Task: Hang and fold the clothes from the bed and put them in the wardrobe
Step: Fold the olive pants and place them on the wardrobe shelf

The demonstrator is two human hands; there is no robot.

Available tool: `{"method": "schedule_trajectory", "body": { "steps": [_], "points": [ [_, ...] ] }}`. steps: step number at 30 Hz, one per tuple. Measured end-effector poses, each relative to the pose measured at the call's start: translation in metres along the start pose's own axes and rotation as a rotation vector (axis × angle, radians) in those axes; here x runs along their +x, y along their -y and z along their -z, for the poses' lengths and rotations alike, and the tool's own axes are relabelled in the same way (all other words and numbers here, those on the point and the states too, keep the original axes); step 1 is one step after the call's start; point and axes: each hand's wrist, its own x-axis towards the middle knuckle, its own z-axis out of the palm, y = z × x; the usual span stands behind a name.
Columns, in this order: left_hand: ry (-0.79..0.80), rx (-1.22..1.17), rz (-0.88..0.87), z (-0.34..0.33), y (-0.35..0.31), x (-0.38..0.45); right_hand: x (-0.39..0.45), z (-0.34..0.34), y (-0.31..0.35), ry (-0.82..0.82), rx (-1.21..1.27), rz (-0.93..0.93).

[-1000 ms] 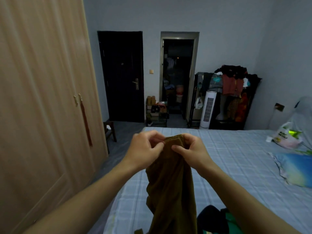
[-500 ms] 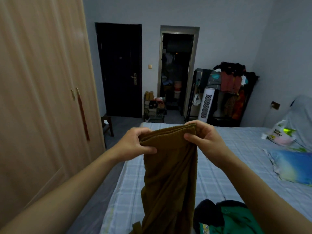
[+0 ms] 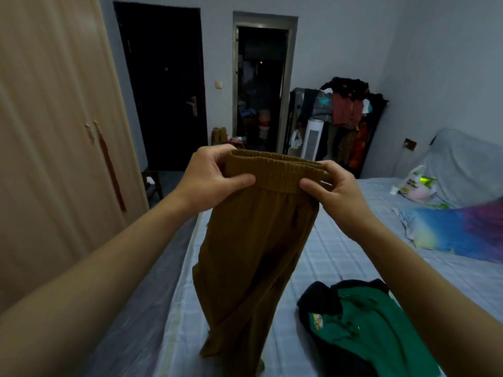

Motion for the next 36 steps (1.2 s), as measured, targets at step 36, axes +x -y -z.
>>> {"method": "schedule_trajectory", "body": {
  "steps": [36],
  "points": [
    [-0.154,0.023,-0.019,-0.027,-0.242,-0.274,-0.261,0.010,0.175,0.154,0.161,0.214]
  ]
}}
